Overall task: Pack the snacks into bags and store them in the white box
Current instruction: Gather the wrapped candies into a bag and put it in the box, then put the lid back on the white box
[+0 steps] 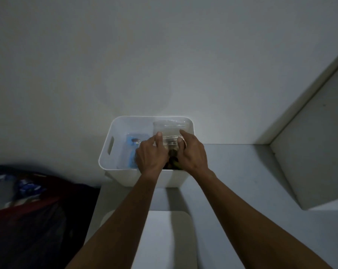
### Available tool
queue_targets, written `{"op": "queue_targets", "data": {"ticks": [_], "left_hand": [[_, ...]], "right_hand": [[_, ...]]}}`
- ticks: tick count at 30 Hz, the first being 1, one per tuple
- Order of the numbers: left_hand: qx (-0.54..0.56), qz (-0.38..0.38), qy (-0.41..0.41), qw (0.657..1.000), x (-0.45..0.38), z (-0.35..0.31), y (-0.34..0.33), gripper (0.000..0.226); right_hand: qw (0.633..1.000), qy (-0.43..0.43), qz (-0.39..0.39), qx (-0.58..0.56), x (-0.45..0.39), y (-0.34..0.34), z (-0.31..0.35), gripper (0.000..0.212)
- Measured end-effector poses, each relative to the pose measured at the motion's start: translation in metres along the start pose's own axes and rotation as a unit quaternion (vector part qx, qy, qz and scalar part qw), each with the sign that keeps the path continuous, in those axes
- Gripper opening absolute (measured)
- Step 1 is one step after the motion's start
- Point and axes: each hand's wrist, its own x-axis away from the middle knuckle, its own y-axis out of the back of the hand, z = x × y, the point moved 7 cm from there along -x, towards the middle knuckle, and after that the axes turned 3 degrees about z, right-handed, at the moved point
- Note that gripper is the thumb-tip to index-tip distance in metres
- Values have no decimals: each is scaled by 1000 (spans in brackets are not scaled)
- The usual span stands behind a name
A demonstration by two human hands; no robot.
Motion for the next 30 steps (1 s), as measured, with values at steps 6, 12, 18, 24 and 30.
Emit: {"op": "queue_targets", "data": {"ticks": [6, 12, 18, 24, 30], "left_hand": [[34, -9, -30, 999, 13, 5, 17, 47], [36, -43, -66, 996, 38, -7, 46, 47], [44, -62, -83, 994, 91, -14, 75, 49], [26, -65, -79, 994, 166, 62, 90, 52], [-102, 24, 105, 989, 208, 222, 98, 75]], "right_hand": [[999, -25, -28, -25, 14, 13, -2, 44], [998, -18, -41, -38, 41, 34, 7, 45], [996, 12, -54, -65, 88, 60, 17, 45], [994, -33, -17, -105, 171, 28, -32, 49], [971, -208, 94, -66, 268, -38, -113, 54]]}}
